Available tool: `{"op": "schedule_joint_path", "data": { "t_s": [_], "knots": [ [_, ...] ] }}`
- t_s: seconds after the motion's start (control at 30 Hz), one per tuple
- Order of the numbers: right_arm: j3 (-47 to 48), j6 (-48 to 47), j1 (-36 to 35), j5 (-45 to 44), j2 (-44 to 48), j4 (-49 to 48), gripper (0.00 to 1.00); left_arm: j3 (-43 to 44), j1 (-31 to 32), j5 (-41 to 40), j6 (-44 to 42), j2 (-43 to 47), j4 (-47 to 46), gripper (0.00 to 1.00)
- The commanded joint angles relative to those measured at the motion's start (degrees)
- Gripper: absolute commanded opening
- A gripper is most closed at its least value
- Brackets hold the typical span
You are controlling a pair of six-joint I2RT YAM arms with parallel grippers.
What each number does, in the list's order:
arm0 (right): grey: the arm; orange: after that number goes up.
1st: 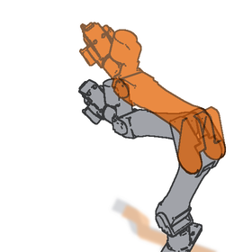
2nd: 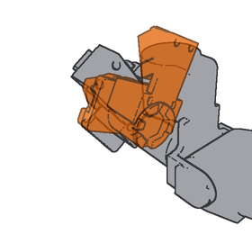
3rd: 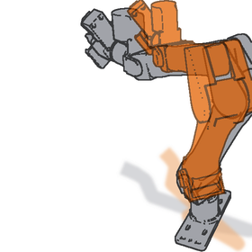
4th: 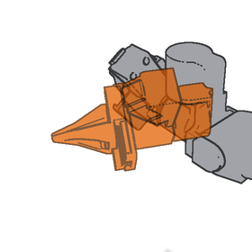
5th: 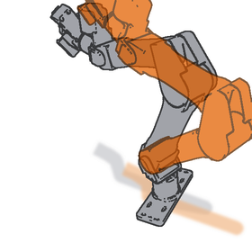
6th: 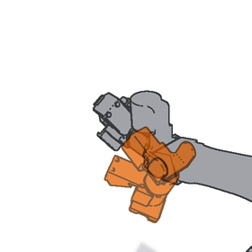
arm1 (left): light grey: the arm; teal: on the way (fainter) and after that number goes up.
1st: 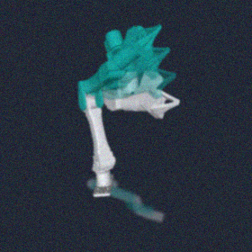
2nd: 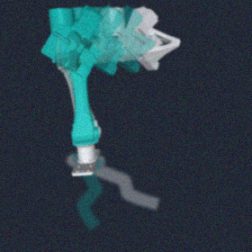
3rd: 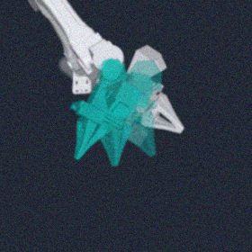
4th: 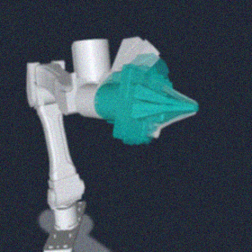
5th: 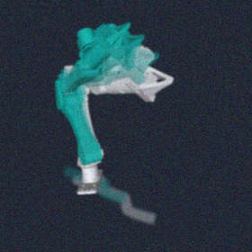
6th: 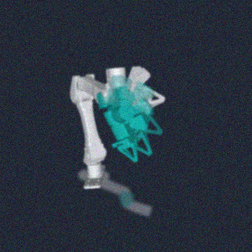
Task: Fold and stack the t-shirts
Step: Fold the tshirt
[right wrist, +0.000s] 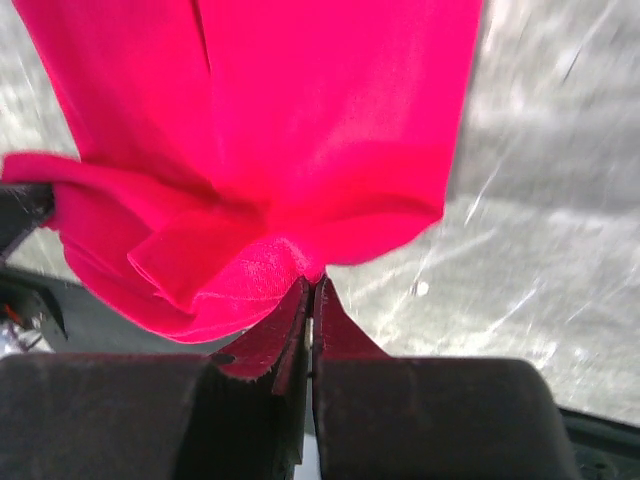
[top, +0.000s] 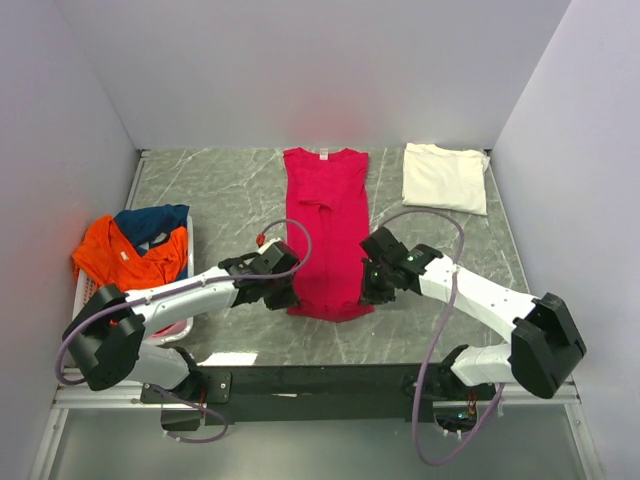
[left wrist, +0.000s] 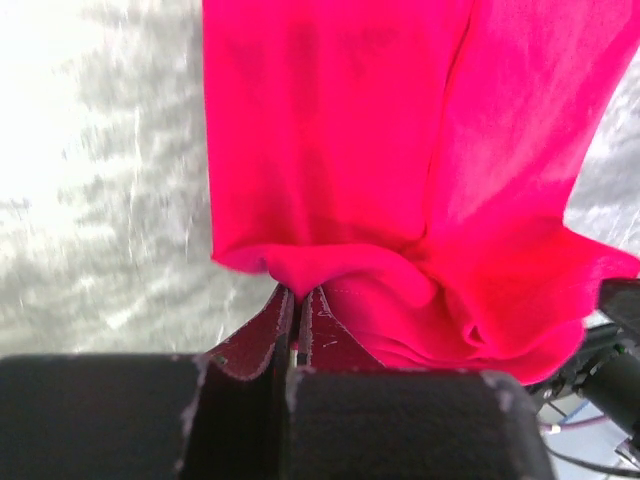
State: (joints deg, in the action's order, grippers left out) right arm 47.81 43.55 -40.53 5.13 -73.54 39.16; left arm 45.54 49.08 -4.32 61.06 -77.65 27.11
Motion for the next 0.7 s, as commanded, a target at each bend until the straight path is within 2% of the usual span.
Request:
{"op": "schedule_joint_path", "data": {
  "t_s": [0.0, 0.33, 0.67],
  "knots": [
    [4.8, -3.4, 1.9, -4.3, -2.7, -0.6, 0.00, 3.1, -2.7, 1.2, -4.6, -2.3, -3.8, 0.00],
    [14.7, -10.6, 9.9, -4.5, -12.9, -3.3, 0.00, 10.4, -10.9, 3.6, -11.6, -11.2, -7.3, 0.00],
    [28.6, -16.4, 17.3, -3.5, -27.1, -3.0, 0.00, 24.5, -21.1, 9.8, -15.8, -25.0, -9.8, 0.00]
  ]
}}
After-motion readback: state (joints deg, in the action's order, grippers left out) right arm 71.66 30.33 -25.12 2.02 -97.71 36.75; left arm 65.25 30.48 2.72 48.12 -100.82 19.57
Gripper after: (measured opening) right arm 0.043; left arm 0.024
